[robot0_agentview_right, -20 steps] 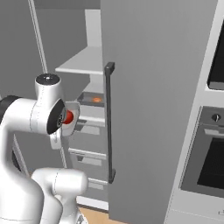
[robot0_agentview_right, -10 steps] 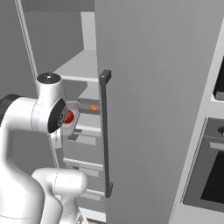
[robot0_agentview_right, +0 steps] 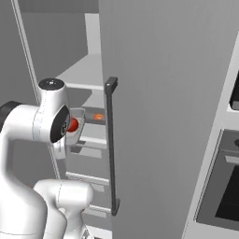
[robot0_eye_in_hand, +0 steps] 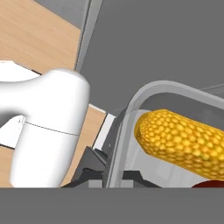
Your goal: Take the meat container that has the shrimp and place it on the second highest rack of the freezer. Then take the vegetable container that has the corn and tomato and place it on the highest rack of the freezer.
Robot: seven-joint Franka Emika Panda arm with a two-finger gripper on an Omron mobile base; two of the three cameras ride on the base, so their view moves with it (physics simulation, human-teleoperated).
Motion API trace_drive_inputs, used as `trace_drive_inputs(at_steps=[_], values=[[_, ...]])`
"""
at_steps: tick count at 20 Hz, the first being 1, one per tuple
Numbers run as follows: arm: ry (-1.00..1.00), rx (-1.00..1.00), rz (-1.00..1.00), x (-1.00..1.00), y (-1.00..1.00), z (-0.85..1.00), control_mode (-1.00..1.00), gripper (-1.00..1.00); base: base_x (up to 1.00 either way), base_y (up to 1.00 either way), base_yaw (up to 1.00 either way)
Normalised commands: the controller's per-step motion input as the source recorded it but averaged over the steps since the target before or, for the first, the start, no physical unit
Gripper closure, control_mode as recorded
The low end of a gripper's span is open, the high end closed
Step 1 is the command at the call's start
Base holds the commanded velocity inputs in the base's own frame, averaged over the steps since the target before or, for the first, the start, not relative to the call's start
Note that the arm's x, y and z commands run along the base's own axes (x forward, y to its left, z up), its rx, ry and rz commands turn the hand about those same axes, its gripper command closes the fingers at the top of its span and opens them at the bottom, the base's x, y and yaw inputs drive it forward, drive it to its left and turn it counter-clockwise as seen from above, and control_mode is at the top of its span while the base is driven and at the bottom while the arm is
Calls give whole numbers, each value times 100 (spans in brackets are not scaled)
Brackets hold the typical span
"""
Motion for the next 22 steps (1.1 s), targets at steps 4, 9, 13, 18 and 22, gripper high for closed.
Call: trace_drive_inputs(at_steps=[4,9,13,18,22], values=[[0,0,0,0,0,0,100,100,44,35,0],[0,0,0,0,0,0,100,100,29,44,0],[0,0,0,0,0,0,100,100,24,53,0],[0,0,0,0,0,0,100,100,7,41,0],[-2,0,0,-7,0,5,-100,100,-2,10,0]])
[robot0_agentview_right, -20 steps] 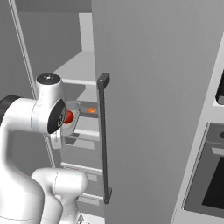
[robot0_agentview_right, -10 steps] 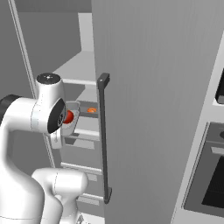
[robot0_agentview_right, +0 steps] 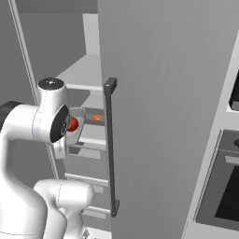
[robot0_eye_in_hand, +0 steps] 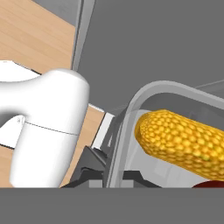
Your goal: Take the meat container that has the shrimp and place it on the second highest rack of the freezer. Then take the vegetable container that has the corn and tomato and place it on the highest rack of the freezer.
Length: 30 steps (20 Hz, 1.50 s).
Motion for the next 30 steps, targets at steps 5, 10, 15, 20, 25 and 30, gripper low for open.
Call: trace_drive_inputs(at_steps=[5,10,15,20,25,30], values=[[-13,0,0,-41,0,47,-100,100,0,0,0],[-7,0,0,-33,0,66,-100,100,0,0,0],[0,0,-2,-19,0,56,-100,100,0,0,0],[0,0,-2,0,0,38,-100,100,0,0,0],[-7,0,0,53,9,20,-100,100,0,0,0],[-13,0,-3,61,19,18,-100,100,0,0,0]])
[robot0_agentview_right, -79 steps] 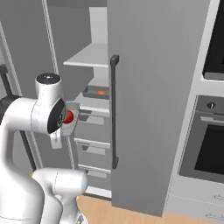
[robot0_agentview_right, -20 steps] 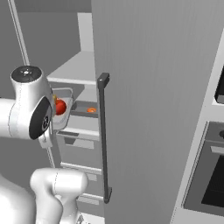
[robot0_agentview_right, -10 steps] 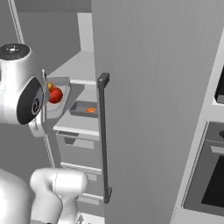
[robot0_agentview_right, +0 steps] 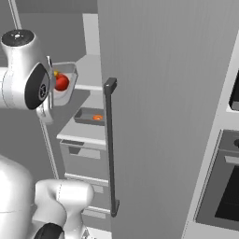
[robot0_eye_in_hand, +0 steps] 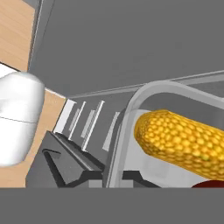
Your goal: Take the meat container that has the shrimp and place it on the second highest rack of the freezer. Then take the vegetable container that has the corn and tomato and place it on the highest rack of the freezer.
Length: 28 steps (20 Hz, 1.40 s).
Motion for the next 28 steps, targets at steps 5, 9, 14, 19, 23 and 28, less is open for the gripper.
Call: trace_drive_inputs(at_steps=[5,9,14,19,23,28], values=[[-12,0,-4,40,0,0,-100,100,0,0,0],[-8,0,-6,56,6,0,-100,100,0,0,0],[-8,0,-7,57,6,0,-100,100,0,0,0],[-3,0,-5,66,1,0,-100,100,0,0,0],[0,0,0,78,4,-3,-100,100,0,0,0],[0,0,0,75,9,-10,-100,100,0,0,0]])
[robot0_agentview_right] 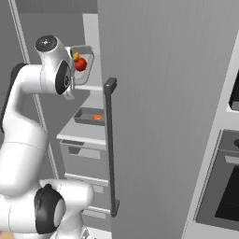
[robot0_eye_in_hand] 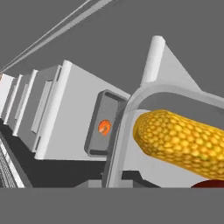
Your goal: Take the meat container that has the shrimp and place it on the second highest rack of the freezer. Then take the vegetable container that has the corn and tomato and place it on the highest rack of the freezer.
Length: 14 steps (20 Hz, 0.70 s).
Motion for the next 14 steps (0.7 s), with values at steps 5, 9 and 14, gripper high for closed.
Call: trace_drive_inputs(at_steps=[5,9,14], values=[[0,0,0,75,11,-31,-100,100,0,0,0],[0,0,0,72,6,-27,-100,100,0,0,0],[0,1,0,69,0,-2,-100,100,0,0,0]])
